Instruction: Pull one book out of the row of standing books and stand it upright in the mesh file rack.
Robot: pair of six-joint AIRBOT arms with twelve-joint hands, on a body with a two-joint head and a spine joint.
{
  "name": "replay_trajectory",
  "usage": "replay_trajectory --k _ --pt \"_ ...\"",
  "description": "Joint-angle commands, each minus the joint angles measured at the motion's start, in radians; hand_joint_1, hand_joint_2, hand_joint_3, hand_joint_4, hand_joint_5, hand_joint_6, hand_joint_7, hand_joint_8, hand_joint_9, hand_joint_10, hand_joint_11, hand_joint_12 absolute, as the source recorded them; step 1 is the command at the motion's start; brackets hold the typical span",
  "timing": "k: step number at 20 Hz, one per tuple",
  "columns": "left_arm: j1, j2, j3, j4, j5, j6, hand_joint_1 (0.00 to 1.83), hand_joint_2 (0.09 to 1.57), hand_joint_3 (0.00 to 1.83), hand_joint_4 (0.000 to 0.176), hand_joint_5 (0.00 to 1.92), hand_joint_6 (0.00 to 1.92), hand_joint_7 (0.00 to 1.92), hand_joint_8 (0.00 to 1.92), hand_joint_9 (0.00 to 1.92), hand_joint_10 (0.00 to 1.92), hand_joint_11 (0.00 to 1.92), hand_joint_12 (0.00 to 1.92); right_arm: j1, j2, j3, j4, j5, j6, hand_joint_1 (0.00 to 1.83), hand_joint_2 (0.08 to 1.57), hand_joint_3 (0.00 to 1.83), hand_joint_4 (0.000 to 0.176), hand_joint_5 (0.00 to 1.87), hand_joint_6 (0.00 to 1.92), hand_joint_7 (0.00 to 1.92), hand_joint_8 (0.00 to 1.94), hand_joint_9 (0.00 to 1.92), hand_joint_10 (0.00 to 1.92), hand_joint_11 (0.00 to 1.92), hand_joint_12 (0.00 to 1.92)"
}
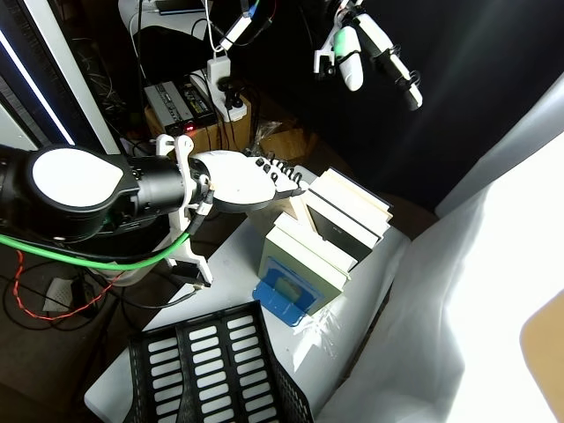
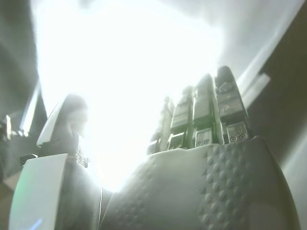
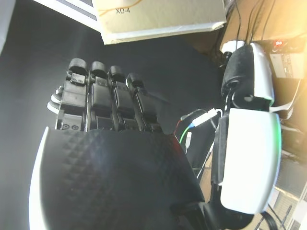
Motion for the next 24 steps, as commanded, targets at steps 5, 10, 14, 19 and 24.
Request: replay_trajectory --k 5,10,14,19,24 --pt "0.017 0.015 0.010 -0.058 -0.152 -0.006 0.42 1.32 0.00 0.088 0.00 0.00 0.00 0.00 0.00 0.00 0.00 0.00 0.031 -0.040 0.023 -0.010 0.019 -0.001 0.68 0.99 0.02 0.053 0.00 0.00 0.00 0.00 0.00 0.00 0.00 0.00" --pt "0.021 0.023 0.005 -0.056 -0.156 -0.006 0.45 1.36 0.01 0.038 0.00 0.00 0.00 0.00 0.00 0.00 0.00 0.00 0.039 -0.097 0.026 -0.155 -0.029 0.004 0.76 0.96 0.00 0.000 0.00 0.00 0.00 0.00 0.00 0.00 0.00 0.00" --pt "0.027 0.028 0.000 -0.057 -0.169 -0.006 0.38 1.39 0.01 0.047 0.00 0.00 0.00 0.00 0.00 0.00 0.00 0.00 0.036 -0.136 0.036 -0.239 -0.065 0.004 0.78 0.93 0.00 0.000 0.00 0.00 0.00 0.00 0.00 0.00 0.00 0.00" --pt "0.041 0.043 -0.015 -0.067 -0.194 -0.006 0.42 1.40 0.01 0.028 0.00 0.00 0.00 0.00 0.00 0.00 0.00 0.00 0.001 -0.187 0.068 -0.295 -0.093 0.004 0.82 0.90 0.00 0.007 0.00 0.00 0.00 0.00 0.00 0.00 0.00 0.00" --pt "0.042 0.060 -0.034 -0.061 -0.206 -0.006 0.48 1.40 0.00 0.033 0.00 0.00 0.00 0.00 0.00 0.00 0.00 0.00 -0.036 -0.233 0.091 -0.359 -0.139 0.004 0.86 0.85 0.00 0.000 0.00 0.00 0.00 0.00 0.00 0.00 0.00 0.00"
